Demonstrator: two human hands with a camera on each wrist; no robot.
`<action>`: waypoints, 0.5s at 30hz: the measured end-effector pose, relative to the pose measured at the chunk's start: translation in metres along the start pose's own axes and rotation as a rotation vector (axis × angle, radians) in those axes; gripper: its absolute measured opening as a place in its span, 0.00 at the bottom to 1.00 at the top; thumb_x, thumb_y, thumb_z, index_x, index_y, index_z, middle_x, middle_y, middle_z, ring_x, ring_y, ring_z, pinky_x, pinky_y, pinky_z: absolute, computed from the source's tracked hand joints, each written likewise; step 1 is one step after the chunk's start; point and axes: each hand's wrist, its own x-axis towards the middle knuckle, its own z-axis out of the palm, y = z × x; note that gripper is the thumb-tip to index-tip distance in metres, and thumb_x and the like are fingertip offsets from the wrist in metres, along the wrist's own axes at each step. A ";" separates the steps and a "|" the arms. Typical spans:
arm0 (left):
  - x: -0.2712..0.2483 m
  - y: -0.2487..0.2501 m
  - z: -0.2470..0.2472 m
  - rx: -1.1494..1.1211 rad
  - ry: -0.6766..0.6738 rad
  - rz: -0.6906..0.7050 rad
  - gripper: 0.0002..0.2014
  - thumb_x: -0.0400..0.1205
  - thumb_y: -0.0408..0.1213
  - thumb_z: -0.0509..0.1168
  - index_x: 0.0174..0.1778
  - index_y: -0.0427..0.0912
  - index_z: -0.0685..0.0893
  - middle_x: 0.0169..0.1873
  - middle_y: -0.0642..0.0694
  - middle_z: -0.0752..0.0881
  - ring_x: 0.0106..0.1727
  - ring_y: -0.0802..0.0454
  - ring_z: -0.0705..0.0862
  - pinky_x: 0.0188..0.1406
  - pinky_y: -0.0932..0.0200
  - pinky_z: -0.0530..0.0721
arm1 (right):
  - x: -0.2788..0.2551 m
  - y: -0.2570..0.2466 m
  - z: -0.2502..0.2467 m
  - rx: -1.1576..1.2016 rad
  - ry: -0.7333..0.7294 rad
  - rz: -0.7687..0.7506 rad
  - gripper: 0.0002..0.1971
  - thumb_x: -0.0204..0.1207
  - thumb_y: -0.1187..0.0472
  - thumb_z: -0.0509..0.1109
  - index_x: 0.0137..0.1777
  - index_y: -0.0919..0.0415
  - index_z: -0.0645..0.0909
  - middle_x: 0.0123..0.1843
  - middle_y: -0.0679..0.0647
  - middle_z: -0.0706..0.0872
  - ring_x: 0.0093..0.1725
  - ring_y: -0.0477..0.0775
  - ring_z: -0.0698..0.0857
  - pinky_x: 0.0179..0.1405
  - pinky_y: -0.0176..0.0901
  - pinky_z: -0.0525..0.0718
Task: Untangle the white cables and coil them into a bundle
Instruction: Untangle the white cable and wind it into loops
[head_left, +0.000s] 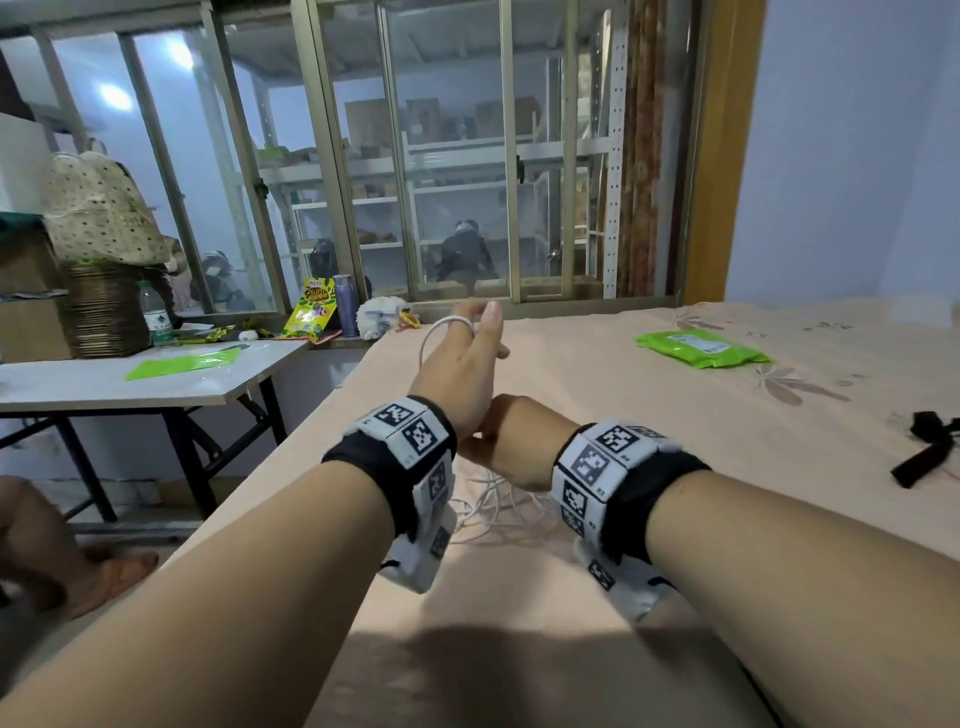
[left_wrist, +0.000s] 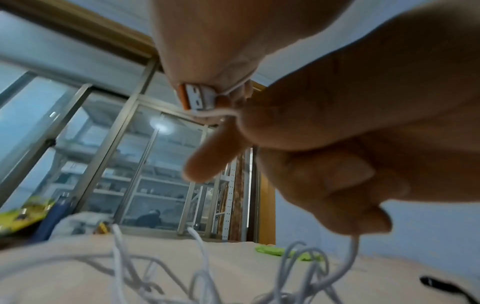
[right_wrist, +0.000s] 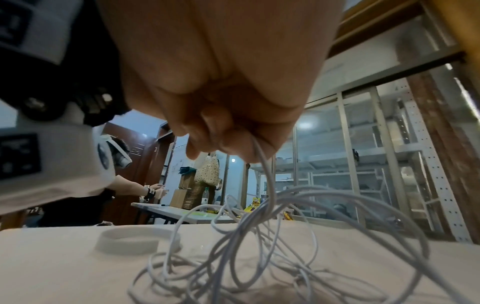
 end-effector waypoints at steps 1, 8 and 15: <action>-0.002 -0.001 0.001 0.013 -0.021 -0.008 0.17 0.87 0.57 0.43 0.63 0.53 0.71 0.43 0.54 0.85 0.37 0.57 0.77 0.50 0.55 0.75 | -0.001 -0.001 0.002 -0.022 -0.010 -0.003 0.12 0.83 0.52 0.62 0.52 0.57 0.85 0.48 0.56 0.86 0.44 0.55 0.78 0.45 0.43 0.73; -0.010 -0.011 -0.005 0.321 -0.255 -0.153 0.38 0.84 0.64 0.35 0.47 0.43 0.85 0.43 0.41 0.89 0.50 0.44 0.85 0.55 0.51 0.75 | 0.000 0.004 -0.024 0.137 0.233 0.044 0.04 0.67 0.66 0.71 0.36 0.66 0.86 0.36 0.59 0.90 0.41 0.59 0.88 0.44 0.49 0.87; -0.019 -0.005 -0.011 -0.034 -0.408 -0.400 0.38 0.84 0.65 0.37 0.20 0.40 0.68 0.16 0.43 0.71 0.14 0.51 0.65 0.19 0.62 0.60 | 0.006 0.023 -0.022 0.282 0.361 0.060 0.12 0.67 0.58 0.80 0.28 0.56 0.81 0.26 0.51 0.83 0.29 0.51 0.82 0.34 0.44 0.82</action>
